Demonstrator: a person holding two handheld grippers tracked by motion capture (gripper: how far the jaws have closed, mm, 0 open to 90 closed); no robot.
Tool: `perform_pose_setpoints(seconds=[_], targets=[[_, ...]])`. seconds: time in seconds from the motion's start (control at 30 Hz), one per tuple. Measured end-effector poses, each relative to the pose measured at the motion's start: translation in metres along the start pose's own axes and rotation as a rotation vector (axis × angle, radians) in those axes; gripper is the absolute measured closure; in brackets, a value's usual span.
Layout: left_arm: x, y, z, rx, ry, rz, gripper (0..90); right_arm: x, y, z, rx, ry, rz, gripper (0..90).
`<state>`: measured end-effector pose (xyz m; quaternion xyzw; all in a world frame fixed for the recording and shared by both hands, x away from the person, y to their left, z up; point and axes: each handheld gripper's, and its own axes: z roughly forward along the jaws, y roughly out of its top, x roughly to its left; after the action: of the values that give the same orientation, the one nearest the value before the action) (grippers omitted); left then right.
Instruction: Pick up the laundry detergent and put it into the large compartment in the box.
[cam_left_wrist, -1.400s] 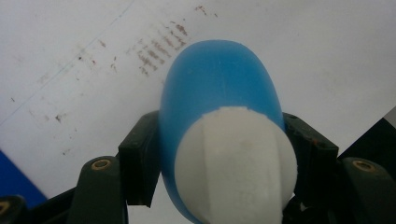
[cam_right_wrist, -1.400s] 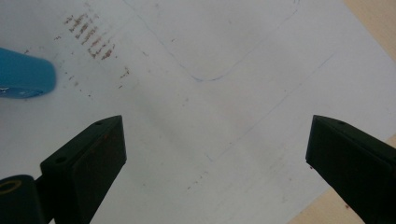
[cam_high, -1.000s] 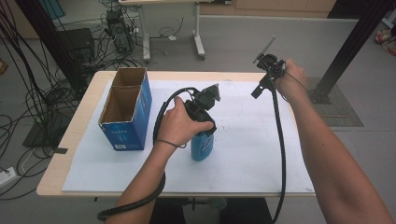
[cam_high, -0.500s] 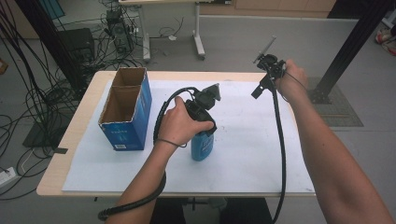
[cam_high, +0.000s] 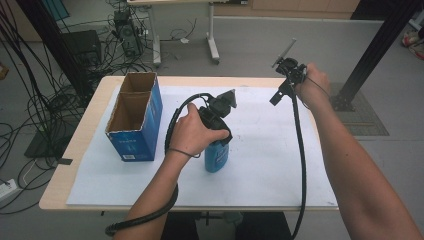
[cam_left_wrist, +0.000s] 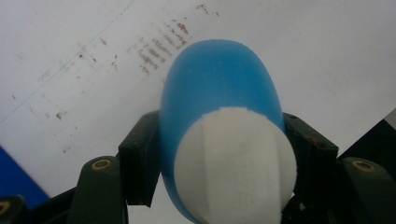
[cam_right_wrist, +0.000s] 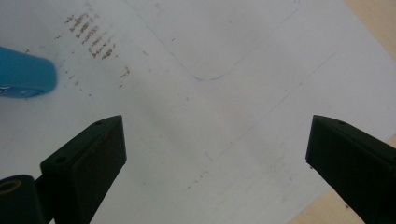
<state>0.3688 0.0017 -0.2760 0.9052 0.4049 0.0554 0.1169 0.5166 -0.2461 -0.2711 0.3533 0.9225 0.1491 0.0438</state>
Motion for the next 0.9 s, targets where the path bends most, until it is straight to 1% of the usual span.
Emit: perform_pose_setpoints(seconds=[0.5, 0.9], targets=[[-0.0003, 0.0005, -0.0001, 0.004, 0.001, -0.002, 37.6, -0.0003, -0.0006, 0.0001, -0.002, 0.001, 0.005, 4.7], [-0.0004, 0.0, 0.0001, -0.001, 0.003, -0.001, 37.6, -0.0007, -0.0008, 0.0009, -0.005, 0.005, 0.005, 4.6]])
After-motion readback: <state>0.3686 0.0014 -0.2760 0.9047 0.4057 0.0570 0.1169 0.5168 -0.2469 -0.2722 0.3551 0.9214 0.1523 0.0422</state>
